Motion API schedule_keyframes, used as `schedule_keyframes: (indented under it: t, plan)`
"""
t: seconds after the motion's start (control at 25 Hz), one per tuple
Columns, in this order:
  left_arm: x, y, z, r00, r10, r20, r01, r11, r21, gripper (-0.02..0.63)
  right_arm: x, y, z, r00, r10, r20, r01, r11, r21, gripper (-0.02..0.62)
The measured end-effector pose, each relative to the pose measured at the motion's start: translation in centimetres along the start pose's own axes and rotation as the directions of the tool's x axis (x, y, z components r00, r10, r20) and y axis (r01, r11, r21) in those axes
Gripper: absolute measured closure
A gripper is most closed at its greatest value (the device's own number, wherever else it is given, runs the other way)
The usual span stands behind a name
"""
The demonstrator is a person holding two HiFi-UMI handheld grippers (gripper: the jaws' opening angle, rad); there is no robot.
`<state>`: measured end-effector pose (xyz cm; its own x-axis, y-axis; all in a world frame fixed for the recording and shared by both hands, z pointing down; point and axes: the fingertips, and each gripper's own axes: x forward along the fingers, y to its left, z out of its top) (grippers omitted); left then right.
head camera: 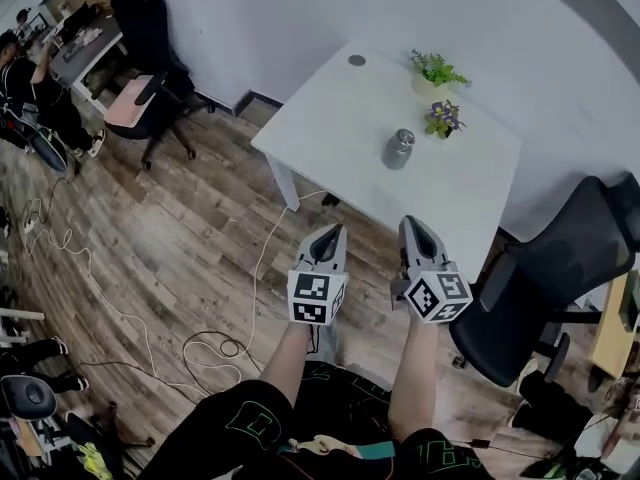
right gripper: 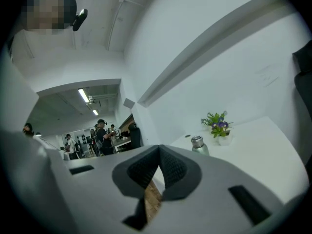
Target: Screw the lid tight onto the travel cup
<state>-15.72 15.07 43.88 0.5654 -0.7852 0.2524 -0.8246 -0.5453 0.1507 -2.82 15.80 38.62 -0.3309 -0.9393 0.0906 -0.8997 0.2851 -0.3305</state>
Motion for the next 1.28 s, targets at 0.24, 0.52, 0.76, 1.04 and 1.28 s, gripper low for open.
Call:
schedule_keyframes:
  t: [0.24,0.52,0.76,1.04,1.28]
  plan:
    - [4.0,4.8,2.2,1.0,-0.01,0.023,0.01,1.0,-0.018,0.598,6.9,0.1,2.8,1.0,-0.005,0.027,0.006,0.999,-0.045,0.591]
    - [7.9,7.9,4.5,0.997,-0.031,0.066,0.036,0.997,-0.075,0.598,13.7,-1.4,7.6,0.998,-0.042,0.052,0.046,0.995,-0.093,0.591]
    - [10.8,6.6,5.0,0.992,-0.095,0.084,0.102,0.991,-0.088,0.598,16.2,-1.5,8.8,0.999,0.005,-0.049,-0.018,0.964,-0.266,0.591]
    - [12.8,6.0,5.9,0.984,-0.16,0.078,0.164,0.985,-0.048,0.598,15.9,-2.4,8.8,0.988,0.071,-0.135,-0.117,0.921,-0.371,0.591]
    - [16.1,4.6,6.6,0.976,-0.209,0.059,0.209,0.978,0.007,0.598,15.9,-5.0,9.0,0.969,0.137,-0.204,-0.21,0.892,-0.401,0.591]
